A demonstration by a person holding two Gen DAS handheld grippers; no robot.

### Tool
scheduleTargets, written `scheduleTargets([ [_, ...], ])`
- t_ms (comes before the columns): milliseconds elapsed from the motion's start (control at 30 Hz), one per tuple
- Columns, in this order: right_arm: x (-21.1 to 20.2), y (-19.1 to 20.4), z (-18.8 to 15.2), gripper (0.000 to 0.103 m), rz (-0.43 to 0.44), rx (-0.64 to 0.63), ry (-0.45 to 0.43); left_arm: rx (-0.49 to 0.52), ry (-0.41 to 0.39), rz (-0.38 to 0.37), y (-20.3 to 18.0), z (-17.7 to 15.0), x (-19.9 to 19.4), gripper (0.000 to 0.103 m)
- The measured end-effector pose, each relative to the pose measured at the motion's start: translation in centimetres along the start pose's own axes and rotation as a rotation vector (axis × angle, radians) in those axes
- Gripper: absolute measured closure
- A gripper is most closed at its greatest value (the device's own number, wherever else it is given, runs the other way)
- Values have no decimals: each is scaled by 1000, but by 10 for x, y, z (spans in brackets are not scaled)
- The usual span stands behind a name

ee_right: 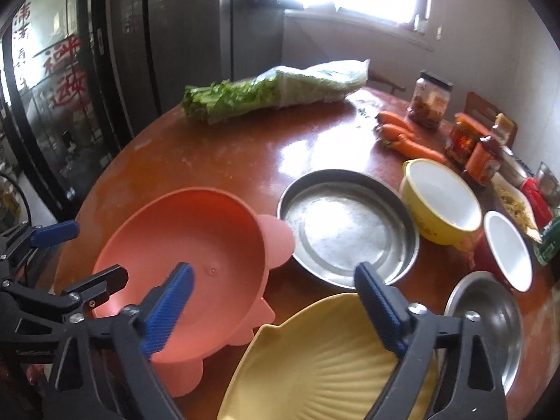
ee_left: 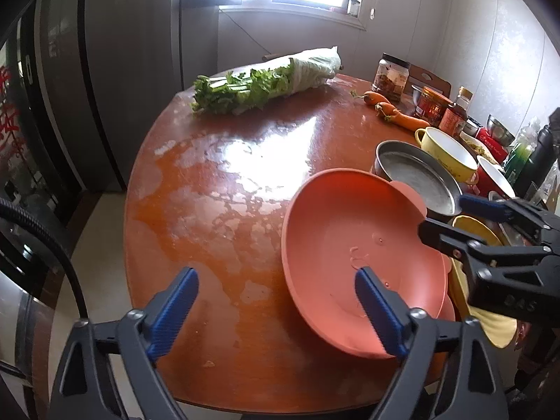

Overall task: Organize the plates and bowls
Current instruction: 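Reach the left gripper to the pink pig bowl rim and close it, then carry the pink bowl toward the celery and open the left gripper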

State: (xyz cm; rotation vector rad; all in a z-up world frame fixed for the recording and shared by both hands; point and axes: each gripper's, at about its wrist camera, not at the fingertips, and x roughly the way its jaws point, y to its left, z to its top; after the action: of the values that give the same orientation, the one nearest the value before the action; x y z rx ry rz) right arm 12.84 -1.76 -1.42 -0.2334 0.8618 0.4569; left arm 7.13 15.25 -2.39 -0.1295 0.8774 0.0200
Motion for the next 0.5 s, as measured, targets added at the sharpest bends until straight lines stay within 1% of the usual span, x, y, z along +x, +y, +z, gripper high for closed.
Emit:
scheduleTargets([
  [33,3,0,0,35,14,-3,11,1,6,-8,-1,0,2,19],
  [67,5,1,0,42,18,-7,17,2,11,-13,-1,0,3,24],
  [100,7,2,0,47,11,-15,22,0,14,-20,-2,0,4,31],
  [167,7,6,-1,53,5,-38,16,-1,22,-45,-3,0,7,40],
  [233,8,7,0,57,15,-40,16,-8,30,-61,-4,-1,9,43],
  [267,9,7,0,62,16,-46,18,-8,31,-67,-4,-2,9,47],
  [300,11,9,-1,70,14,-55,27,-6,32,-74,-5,-2,10,50],
  [333,15,10,0,73,16,-65,38,4,33,-78,-7,-3,11,51],
  [367,17,11,0,74,17,-73,44,13,33,-74,-9,-3,11,55],
  [400,19,11,0,75,16,-75,49,26,33,-68,-12,-3,12,62],
  [467,23,11,0,78,18,-74,66,49,40,-58,-17,-4,12,71],
  [500,25,11,0,78,20,-72,72,59,42,-54,-19,-4,12,72],
])
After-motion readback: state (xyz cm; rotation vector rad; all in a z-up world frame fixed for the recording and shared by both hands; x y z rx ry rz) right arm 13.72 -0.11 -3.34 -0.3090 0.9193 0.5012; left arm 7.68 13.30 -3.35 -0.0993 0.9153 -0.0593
